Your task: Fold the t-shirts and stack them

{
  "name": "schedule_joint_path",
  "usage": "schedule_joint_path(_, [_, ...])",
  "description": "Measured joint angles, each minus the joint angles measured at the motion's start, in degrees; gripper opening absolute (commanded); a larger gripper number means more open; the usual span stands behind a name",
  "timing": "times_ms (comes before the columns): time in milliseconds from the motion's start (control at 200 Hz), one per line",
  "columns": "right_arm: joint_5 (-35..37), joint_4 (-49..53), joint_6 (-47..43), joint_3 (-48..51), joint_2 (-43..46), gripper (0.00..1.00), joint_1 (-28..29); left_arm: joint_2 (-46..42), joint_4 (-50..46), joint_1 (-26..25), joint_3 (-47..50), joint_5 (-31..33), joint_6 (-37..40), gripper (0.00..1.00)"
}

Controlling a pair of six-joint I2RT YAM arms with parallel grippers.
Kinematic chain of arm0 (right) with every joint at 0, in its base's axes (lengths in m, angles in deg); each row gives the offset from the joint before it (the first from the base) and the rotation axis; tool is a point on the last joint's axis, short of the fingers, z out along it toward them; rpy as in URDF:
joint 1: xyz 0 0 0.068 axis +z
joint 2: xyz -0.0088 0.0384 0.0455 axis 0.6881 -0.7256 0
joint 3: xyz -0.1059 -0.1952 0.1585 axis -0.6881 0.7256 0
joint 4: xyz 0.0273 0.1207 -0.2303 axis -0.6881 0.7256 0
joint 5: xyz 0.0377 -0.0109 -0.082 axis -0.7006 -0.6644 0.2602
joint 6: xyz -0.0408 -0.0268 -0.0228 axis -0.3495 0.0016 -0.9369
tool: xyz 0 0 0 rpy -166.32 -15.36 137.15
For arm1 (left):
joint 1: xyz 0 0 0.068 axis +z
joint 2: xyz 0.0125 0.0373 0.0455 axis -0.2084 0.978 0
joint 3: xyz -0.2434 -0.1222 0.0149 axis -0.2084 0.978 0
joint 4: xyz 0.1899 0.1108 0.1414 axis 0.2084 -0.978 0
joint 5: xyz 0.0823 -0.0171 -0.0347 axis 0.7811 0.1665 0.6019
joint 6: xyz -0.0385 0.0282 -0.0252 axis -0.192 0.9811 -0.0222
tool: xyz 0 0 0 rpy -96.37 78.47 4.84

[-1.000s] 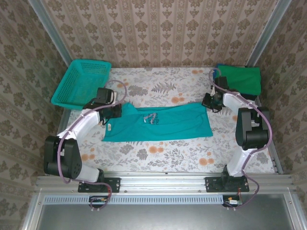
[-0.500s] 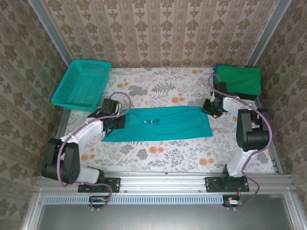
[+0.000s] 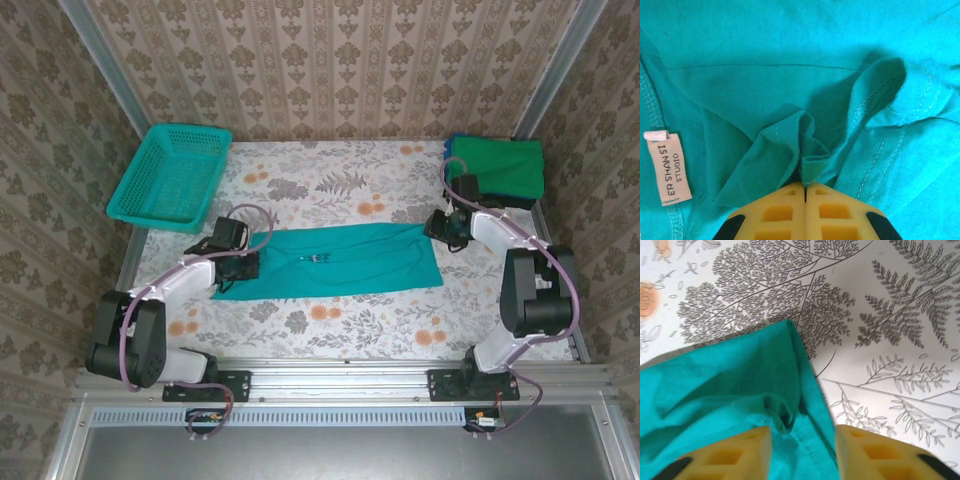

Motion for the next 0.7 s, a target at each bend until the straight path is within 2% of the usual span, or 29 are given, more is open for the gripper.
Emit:
schedule_joint_path(160, [-1.75, -1.51, 1.25, 1.14, 0.55, 0.46, 0.00, 0.02, 0.90, 0.00, 1.07, 0.00, -0.15, 0.00])
schedule_joint_path(335, [-3.48, -3.28, 2.89, 1.14, -1.66, 0.41, 0.00, 0.02, 1.86, 0.00, 1.07, 0.00, -0.15, 0.00])
schedule_joint_path(360, [-3.78, -3.54, 3.17, 1.14, -1.86, 0.39, 0.00, 0.02, 1.92, 0.00, 1.07, 0.00, -0.15, 0.00])
schedule_joint_path(505, [-4.37, -3.58, 3.13, -1.79, -4.83, 0.12, 0.00, 0.11, 2.38, 0.04, 1.31, -0.02, -0.15, 0.00])
schedule_joint_path(625, [-4.46, -3.39, 2.14, -6.86, -8.92, 0.00, 0.00, 0.63, 2.54, 0.07, 1.40, -0.04, -0.17, 0.00])
schedule_joint_path(700, [-4.52, -3.37, 0.59, -9.92, -10.38, 0.00, 0.00, 0.76, 2.54, 0.07, 1.40, -0.04, -0.17, 0.00])
